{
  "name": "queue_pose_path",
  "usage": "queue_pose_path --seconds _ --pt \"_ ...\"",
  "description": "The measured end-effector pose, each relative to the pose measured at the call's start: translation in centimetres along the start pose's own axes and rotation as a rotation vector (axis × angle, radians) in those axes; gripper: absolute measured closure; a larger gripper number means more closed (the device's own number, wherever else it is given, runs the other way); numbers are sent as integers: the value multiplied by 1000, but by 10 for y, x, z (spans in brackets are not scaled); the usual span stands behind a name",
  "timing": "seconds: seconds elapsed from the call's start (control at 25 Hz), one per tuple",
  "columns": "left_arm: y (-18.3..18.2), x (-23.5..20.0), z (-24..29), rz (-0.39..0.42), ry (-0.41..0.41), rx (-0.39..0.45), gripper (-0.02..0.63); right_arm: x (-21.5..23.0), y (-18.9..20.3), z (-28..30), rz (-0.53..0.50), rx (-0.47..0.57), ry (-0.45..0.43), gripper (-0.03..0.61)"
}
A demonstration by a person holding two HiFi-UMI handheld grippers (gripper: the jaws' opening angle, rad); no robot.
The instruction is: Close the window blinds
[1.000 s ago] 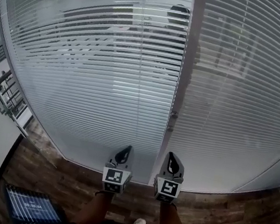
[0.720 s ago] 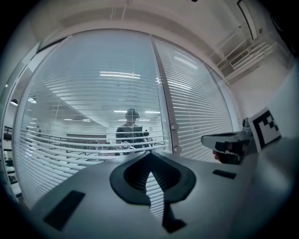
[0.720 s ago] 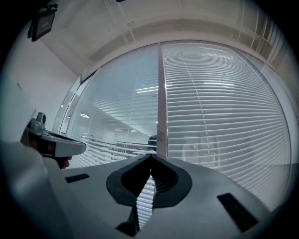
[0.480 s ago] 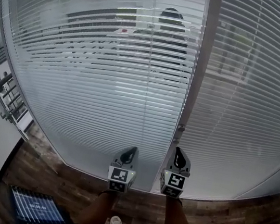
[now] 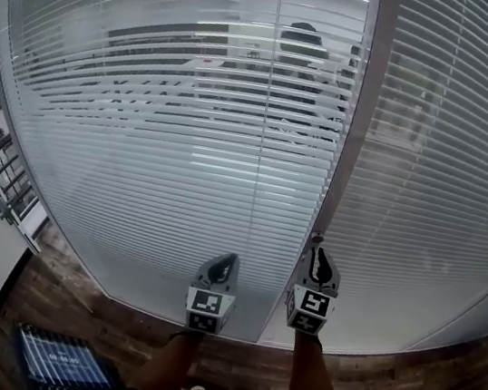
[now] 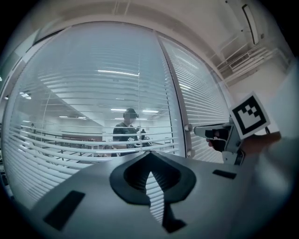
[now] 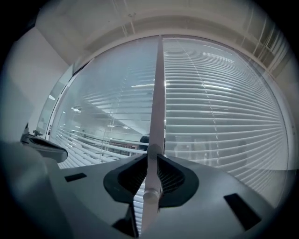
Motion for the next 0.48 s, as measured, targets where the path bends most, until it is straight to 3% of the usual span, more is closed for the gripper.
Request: queue_pose_path --seconds 0.24,0.48 --pt "-1 -1 13 -11 26 -7 614 2 -7 22 -2 12 -2 460" --pt "2 0 15 -4 40 0 614 4 -8 25 35 21 26 453"
Point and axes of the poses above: the fingertips, and each gripper's own axes: z forward along the fingers, x to its right, y out of its underside, the point moved 8 cm from there along -z, backward along the fingers, and after that the axes turned 1 degree about -x, right-handed, at the moved point
